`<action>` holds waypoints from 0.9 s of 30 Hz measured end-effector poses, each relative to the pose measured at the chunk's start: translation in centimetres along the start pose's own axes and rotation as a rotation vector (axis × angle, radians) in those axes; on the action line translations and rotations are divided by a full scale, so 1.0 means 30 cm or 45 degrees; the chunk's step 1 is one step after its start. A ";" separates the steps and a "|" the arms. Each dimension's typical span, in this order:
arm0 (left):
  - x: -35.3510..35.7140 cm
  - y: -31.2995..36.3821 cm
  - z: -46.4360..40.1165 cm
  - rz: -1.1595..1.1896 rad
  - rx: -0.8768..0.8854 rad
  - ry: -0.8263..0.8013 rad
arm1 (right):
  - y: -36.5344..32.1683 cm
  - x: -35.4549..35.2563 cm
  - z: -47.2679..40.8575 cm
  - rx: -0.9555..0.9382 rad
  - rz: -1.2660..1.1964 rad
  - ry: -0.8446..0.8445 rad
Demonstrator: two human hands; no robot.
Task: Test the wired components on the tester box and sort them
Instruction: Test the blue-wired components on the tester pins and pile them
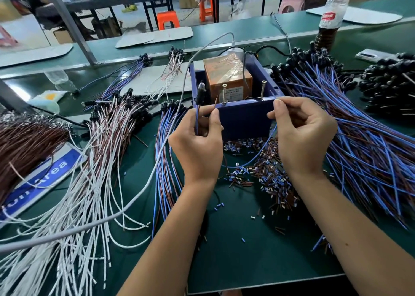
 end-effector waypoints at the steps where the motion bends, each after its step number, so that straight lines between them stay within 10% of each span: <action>1: 0.002 0.001 0.000 0.003 -0.005 -0.007 | -0.007 0.000 0.000 -0.025 0.034 0.024; 27: 0.011 -0.011 0.005 0.097 -0.088 -0.086 | -0.034 0.010 -0.006 -0.099 0.142 0.000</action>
Point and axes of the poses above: each hand's wrist, its own z-axis away from the middle knuckle, its own x-axis out of the palm, y = z × x, the point moved 4 cm from there along -z, towards the middle knuckle, and after that the axes turned 10 degrees about z, right-handed, at the moved point
